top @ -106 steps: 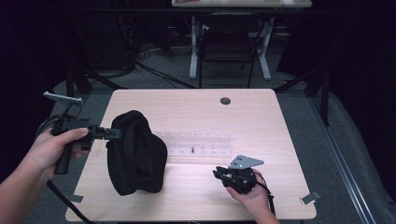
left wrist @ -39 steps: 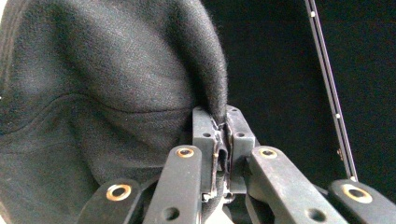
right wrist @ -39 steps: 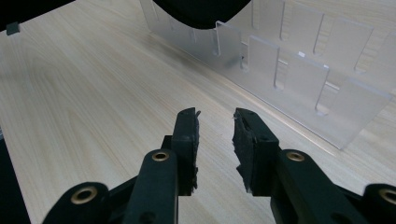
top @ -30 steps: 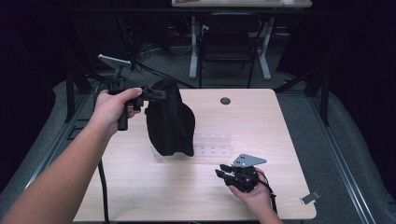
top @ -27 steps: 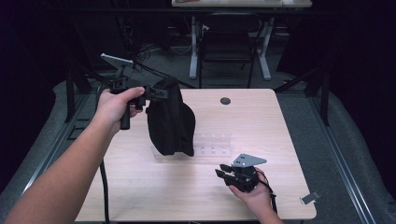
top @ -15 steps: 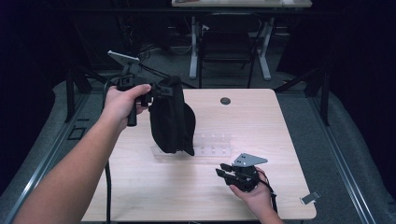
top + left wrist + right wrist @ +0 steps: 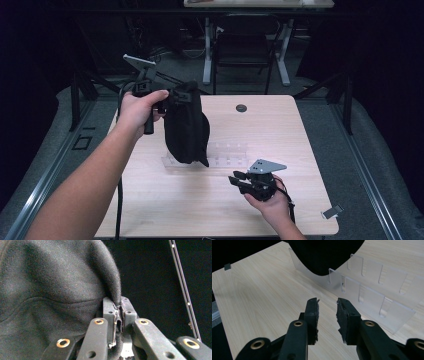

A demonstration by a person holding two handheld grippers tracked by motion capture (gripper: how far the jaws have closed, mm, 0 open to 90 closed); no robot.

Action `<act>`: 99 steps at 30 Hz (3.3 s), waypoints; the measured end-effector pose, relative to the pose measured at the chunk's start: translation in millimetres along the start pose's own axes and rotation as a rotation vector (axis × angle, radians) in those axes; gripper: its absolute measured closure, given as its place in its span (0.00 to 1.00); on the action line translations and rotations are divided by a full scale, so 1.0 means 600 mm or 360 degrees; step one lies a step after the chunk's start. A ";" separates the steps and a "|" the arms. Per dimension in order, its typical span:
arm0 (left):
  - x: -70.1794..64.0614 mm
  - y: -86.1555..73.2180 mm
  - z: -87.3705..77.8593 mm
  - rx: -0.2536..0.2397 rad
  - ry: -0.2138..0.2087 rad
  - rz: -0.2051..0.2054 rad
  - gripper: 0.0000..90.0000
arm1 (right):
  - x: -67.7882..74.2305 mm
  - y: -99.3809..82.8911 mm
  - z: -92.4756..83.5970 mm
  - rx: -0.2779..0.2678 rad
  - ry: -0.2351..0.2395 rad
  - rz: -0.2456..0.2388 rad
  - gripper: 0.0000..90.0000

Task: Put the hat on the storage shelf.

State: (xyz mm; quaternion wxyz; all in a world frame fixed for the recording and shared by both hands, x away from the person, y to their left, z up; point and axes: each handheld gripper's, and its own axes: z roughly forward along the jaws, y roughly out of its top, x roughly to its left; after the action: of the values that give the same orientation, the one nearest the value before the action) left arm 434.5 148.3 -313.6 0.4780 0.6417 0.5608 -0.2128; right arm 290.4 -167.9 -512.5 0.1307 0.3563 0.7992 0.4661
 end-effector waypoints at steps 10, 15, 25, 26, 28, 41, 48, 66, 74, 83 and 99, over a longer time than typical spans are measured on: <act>-0.007 0.000 0.010 0.0015 0.0003 0.0016 0.95 | 0.013 0.034 0.009 -0.0005 0.0053 -0.0052 0.80; -0.010 -0.001 0.012 0.0016 0.0006 0.0022 0.95 | 0.023 0.051 0.021 -0.0010 0.0076 -0.0091 0.81; -0.011 -0.001 0.014 0.0021 0.0006 0.0025 0.95 | 0.042 0.084 0.042 0.0012 0.0114 -0.0159 0.81; -0.011 -0.001 0.014 0.0020 0.0007 0.0025 0.95 | 0.044 0.089 0.045 0.0020 0.0124 -0.0173 0.81; -0.011 -0.001 0.015 0.0020 0.0006 0.0025 0.95 | 0.049 0.096 0.050 0.0013 0.0128 -0.0189 0.81; -0.012 -0.001 0.019 0.0023 -0.0005 0.0031 0.95 | 0.064 0.124 0.067 0.0016 0.0091 -0.0251 0.86; -0.013 -0.002 0.022 0.0023 -0.0012 0.0030 0.95 | 0.067 0.127 0.070 0.0033 0.0067 -0.0301 0.91; -0.015 -0.001 0.030 0.0018 -0.0014 0.0037 0.94 | 0.066 0.124 0.080 0.0090 0.0023 -0.0359 0.91; -0.018 -0.003 0.026 -0.0016 -0.0058 0.0085 0.81 | 0.071 0.120 0.079 0.0085 -0.0011 -0.0415 0.93; -0.008 -0.003 -0.004 -0.0103 -0.0009 0.0165 0.64 | 0.065 0.112 0.076 0.0093 -0.0025 -0.0386 0.93; 0.076 -0.019 -0.062 -0.0149 0.0150 0.0107 0.65 | 0.037 0.083 0.078 0.0108 -0.0008 -0.0250 0.94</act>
State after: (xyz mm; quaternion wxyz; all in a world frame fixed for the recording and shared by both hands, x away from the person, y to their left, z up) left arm 426.7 202.8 -337.9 0.4873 0.6464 0.5703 -0.1398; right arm 322.2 -106.4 -493.0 0.1568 0.2979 0.8398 0.4260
